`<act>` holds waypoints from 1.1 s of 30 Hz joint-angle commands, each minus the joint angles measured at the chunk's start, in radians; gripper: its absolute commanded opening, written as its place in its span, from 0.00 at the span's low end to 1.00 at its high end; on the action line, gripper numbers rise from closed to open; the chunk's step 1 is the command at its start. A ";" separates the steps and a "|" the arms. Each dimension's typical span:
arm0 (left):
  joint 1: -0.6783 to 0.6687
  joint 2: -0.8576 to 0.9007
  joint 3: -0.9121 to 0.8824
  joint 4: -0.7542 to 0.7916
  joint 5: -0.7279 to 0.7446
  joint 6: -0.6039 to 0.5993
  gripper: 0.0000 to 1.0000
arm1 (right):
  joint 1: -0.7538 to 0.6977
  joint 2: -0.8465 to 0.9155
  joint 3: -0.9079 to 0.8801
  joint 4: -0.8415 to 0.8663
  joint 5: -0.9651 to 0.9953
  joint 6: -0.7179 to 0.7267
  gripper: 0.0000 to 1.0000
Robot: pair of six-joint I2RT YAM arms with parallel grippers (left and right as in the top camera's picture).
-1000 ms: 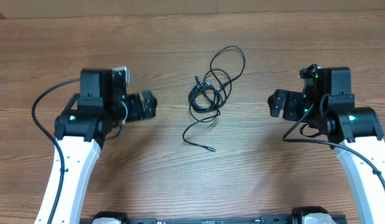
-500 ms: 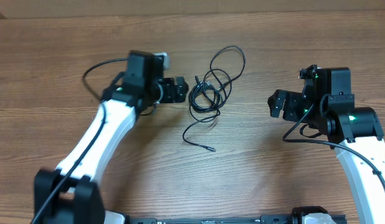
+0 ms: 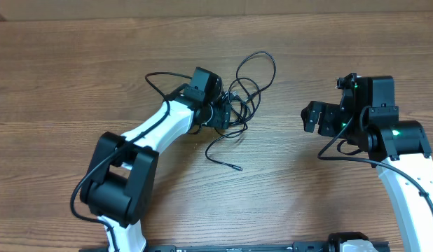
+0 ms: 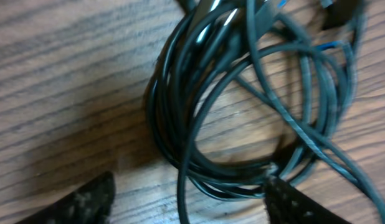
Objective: Untangle cables
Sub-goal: 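Move both grippers forward toward the tangled black cable bundle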
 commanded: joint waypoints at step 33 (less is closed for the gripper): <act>-0.004 -0.455 0.406 -0.181 0.151 0.011 0.04 | 0.084 0.110 0.031 0.230 -0.456 0.002 1.00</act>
